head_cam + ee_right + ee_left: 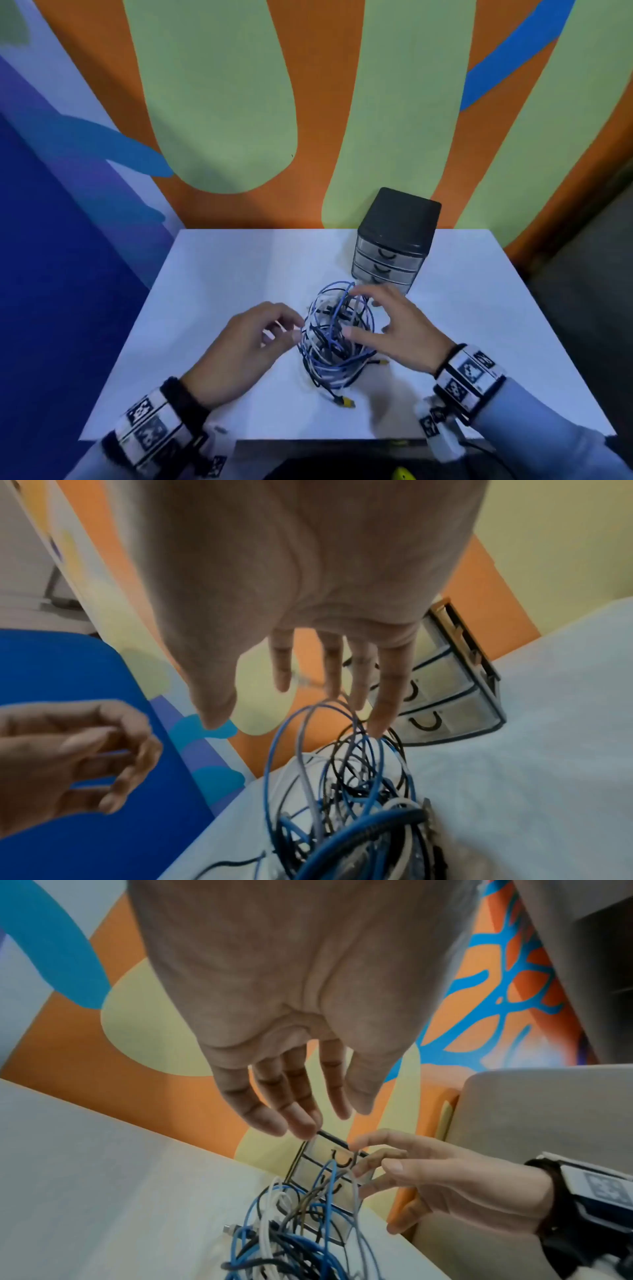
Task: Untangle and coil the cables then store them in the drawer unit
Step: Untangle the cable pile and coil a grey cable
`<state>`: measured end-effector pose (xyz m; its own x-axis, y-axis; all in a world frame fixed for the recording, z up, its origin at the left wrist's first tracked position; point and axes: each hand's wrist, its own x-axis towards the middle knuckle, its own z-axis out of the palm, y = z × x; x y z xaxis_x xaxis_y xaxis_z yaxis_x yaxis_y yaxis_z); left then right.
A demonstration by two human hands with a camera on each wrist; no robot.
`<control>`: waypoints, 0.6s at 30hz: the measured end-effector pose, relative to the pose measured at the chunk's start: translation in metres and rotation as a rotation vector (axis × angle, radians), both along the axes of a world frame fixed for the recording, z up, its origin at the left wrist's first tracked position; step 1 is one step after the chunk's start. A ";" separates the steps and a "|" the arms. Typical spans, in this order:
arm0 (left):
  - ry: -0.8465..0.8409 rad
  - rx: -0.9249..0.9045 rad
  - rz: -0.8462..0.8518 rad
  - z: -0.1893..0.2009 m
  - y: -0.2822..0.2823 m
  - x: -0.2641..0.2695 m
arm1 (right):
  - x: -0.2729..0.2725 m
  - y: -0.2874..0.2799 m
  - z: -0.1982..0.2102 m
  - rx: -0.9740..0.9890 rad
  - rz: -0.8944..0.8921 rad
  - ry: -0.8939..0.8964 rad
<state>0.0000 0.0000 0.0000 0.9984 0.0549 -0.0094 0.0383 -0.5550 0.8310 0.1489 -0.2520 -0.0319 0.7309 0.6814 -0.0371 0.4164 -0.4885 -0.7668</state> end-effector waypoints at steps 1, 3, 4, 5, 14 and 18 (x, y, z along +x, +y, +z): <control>-0.009 0.002 0.022 -0.007 0.002 0.016 | 0.006 0.008 -0.004 -0.036 -0.019 0.020; 0.024 0.040 0.054 -0.022 0.007 0.043 | 0.021 0.022 -0.013 -0.113 -0.024 0.058; 0.059 0.062 0.067 -0.032 0.009 0.058 | 0.028 0.027 -0.020 -0.145 0.001 0.070; 0.074 0.082 0.069 -0.045 0.011 0.071 | 0.035 0.031 -0.028 -0.170 0.029 0.074; 0.205 0.137 0.025 -0.118 0.027 0.133 | 0.093 0.053 -0.059 0.041 -0.026 0.024; 0.017 -0.056 0.156 -0.126 0.033 0.154 | 0.105 0.061 -0.059 0.167 0.004 -0.005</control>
